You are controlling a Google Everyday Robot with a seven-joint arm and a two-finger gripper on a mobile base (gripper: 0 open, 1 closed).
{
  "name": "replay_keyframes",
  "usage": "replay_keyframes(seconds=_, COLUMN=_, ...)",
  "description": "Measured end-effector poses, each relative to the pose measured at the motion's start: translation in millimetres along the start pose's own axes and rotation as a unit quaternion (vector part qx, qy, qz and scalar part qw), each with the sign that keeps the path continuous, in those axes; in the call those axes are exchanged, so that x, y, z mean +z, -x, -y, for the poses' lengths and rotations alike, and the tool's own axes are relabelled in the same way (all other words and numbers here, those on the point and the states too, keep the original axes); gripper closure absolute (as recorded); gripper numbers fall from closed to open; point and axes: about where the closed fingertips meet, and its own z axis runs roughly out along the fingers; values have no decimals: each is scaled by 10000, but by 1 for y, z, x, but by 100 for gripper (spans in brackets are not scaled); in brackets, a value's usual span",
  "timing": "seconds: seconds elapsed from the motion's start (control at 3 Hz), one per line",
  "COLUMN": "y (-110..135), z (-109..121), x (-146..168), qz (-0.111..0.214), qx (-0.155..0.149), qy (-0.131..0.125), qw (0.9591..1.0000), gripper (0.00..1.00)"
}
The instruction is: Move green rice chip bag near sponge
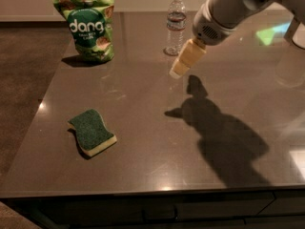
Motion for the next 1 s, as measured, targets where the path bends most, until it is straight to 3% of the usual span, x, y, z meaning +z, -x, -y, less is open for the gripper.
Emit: replay_keyframes(seconds=1.0, y=98, z=10, x=46, qz=1028, qx=145, qy=145, qw=9945, gripper=0)
